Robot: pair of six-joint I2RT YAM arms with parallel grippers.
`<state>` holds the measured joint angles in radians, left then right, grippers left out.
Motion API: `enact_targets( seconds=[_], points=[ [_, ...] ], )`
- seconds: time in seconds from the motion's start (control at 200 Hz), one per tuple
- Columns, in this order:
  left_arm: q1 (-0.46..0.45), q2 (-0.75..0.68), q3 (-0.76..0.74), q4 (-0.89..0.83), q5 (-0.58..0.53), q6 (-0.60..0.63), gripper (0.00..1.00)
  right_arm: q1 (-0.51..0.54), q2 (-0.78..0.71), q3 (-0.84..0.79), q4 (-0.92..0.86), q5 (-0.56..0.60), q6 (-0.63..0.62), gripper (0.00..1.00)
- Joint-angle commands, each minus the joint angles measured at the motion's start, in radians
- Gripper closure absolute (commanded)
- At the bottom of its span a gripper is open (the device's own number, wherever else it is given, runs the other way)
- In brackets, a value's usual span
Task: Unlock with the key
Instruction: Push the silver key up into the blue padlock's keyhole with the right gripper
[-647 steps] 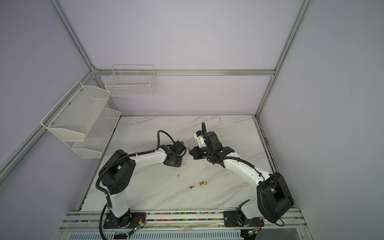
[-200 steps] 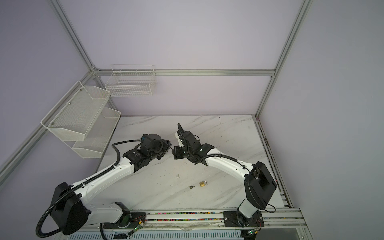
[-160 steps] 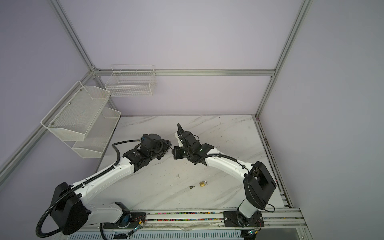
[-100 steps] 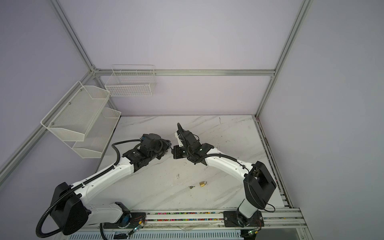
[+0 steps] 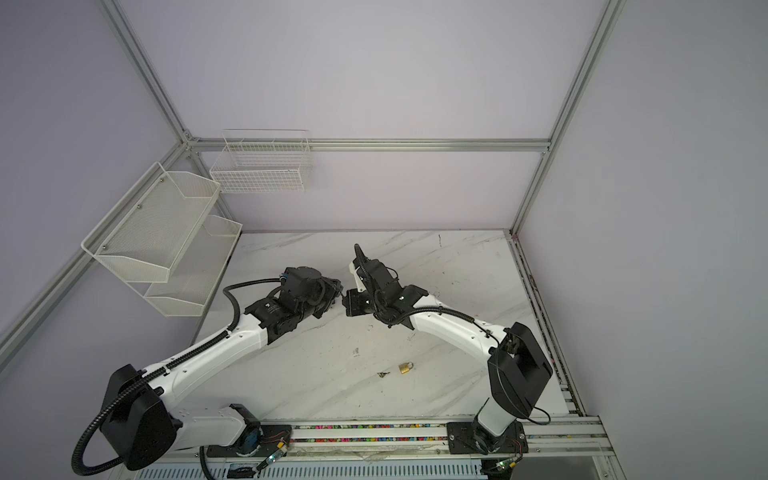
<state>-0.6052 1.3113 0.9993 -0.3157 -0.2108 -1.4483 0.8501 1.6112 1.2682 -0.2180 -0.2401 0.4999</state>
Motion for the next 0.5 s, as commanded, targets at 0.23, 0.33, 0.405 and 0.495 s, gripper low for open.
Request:
enact_targets(
  seconds=[0.23,0.33,0.405,0.495],
  points=[
    [0.004,-0.036,0.012,0.051,0.082,0.005,1.00,0.006,0.032,0.041,0.010,0.026,-0.022,1.00],
    [0.005,-0.054,0.020,0.051,0.085,0.017,1.00,0.006,0.037,0.046,0.019,-0.007,-0.030,1.00],
    [0.005,-0.060,0.029,0.051,0.099,0.036,1.00,0.006,0.031,0.058,0.025,-0.024,-0.038,1.00],
    [0.002,-0.051,0.052,0.042,0.125,0.070,1.00,0.000,0.034,0.090,0.026,-0.066,-0.041,1.00]
  ],
)
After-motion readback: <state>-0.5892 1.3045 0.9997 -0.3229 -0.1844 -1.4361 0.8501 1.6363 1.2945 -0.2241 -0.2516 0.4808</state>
